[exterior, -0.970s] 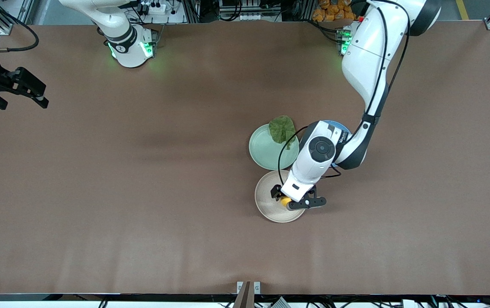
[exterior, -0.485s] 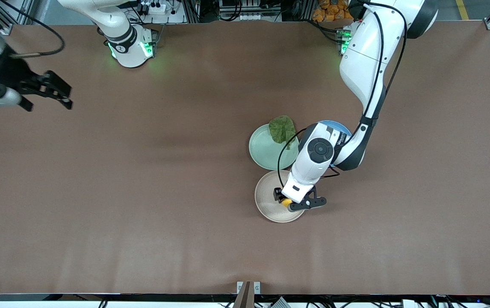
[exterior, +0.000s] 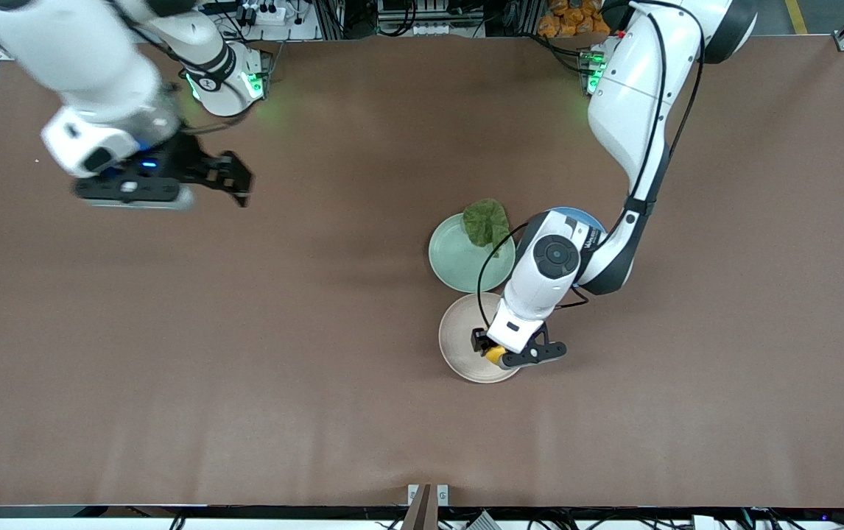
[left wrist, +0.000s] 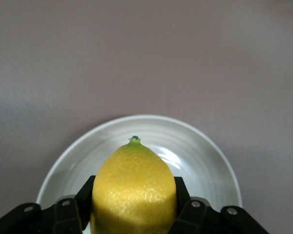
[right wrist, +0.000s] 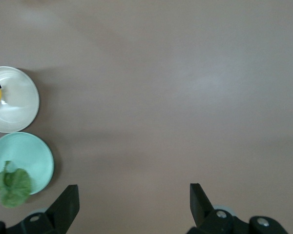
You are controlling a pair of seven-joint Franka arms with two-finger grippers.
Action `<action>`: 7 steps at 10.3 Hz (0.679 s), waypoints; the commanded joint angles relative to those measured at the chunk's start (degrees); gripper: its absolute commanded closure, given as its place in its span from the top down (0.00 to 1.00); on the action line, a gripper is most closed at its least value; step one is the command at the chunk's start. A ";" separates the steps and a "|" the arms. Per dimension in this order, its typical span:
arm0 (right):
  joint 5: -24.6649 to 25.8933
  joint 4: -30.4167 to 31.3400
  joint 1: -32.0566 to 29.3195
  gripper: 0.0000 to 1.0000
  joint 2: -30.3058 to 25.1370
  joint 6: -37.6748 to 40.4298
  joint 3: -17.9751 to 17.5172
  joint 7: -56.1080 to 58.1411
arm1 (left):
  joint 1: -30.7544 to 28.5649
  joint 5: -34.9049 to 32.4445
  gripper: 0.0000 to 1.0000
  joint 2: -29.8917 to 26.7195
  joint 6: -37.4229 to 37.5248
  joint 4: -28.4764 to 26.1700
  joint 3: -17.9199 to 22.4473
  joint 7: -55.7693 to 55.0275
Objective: Pick lemon and lettuce from plates
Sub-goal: 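Lift the lemon with the left gripper while the right gripper grasps lettuce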
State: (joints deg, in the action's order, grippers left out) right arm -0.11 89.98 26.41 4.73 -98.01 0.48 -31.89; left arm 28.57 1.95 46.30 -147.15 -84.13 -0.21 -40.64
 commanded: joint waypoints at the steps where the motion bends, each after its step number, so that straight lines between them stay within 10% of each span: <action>1: -0.24 -0.59 5.99 1.00 5.09 -3.75 0.49 -8.16 | -2.28 -1.51 0.00 -5.85 6.67 -1.21 0.21 -1.46; 7: 2.90 -5.67 24.45 0.94 25.72 -22.21 0.66 -29.24 | -12.20 -1.59 0.00 -13.94 26.88 -5.07 0.30 18.45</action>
State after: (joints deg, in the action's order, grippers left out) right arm 0.70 89.52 48.07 23.79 -118.60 0.47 -56.64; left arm 19.06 1.38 36.10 -123.81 -85.73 0.44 -27.45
